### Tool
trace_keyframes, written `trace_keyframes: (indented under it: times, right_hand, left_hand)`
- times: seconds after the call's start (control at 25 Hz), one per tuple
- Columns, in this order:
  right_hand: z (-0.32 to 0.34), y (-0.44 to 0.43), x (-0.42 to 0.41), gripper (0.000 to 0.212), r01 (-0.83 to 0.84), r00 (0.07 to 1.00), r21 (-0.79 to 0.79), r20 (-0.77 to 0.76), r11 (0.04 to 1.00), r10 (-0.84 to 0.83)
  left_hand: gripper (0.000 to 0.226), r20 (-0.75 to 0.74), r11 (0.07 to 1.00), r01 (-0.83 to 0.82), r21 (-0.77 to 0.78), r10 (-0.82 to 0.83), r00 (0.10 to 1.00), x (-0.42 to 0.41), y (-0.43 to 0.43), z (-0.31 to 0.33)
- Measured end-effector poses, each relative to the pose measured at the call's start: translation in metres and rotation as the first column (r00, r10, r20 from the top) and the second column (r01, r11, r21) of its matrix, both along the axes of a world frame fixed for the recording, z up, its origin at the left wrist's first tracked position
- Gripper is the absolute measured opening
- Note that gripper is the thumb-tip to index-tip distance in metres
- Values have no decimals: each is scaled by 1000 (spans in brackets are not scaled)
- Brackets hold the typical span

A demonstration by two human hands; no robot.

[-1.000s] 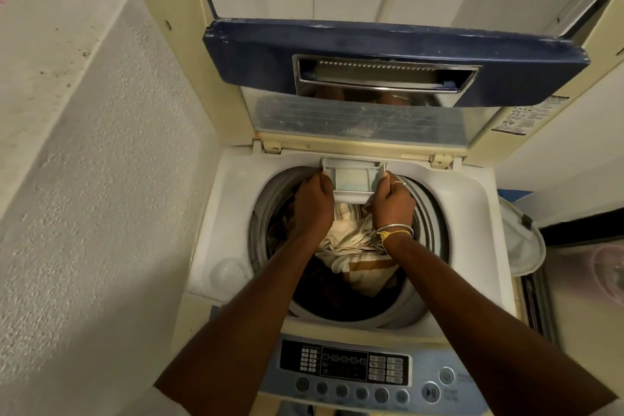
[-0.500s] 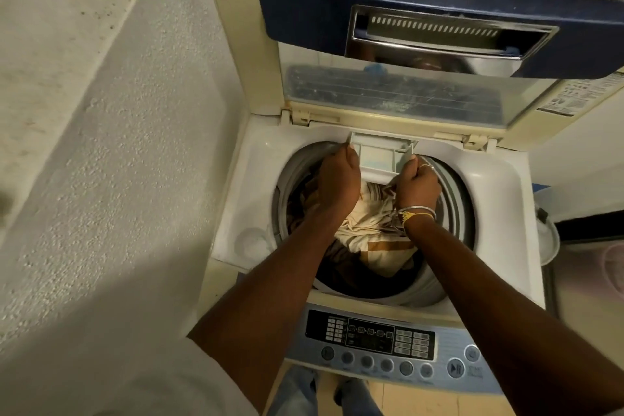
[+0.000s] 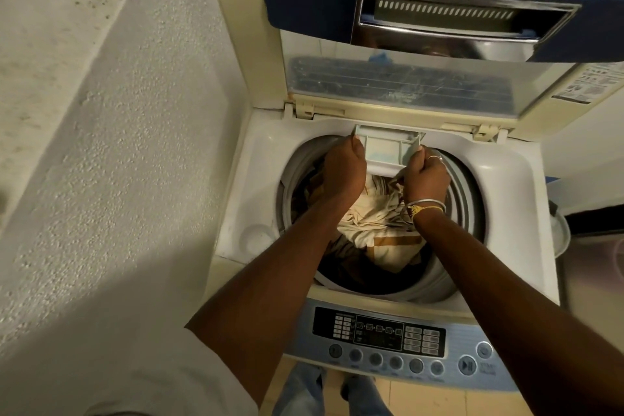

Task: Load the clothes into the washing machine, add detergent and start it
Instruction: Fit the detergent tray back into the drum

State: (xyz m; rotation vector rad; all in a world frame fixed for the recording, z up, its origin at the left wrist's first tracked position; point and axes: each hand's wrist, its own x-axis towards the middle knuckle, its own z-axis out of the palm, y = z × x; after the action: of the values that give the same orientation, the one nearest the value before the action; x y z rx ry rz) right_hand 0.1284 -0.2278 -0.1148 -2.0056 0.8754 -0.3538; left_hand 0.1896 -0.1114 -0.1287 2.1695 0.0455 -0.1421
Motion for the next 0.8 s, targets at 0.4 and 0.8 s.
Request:
trace_keyframes:
  times: [0.4, 0.8]
  right_hand:
    - [2, -4, 2, 38, -15, 1000, -120, 0, 993, 15]
    - [2, -10, 10, 40, -29, 999, -214, -24, 976, 25]
  left_hand:
    - [48, 28, 994, -112, 10, 111, 993, -4, -12, -2]
    - [48, 31, 997, -76, -8, 76, 997, -5, -11, 0]
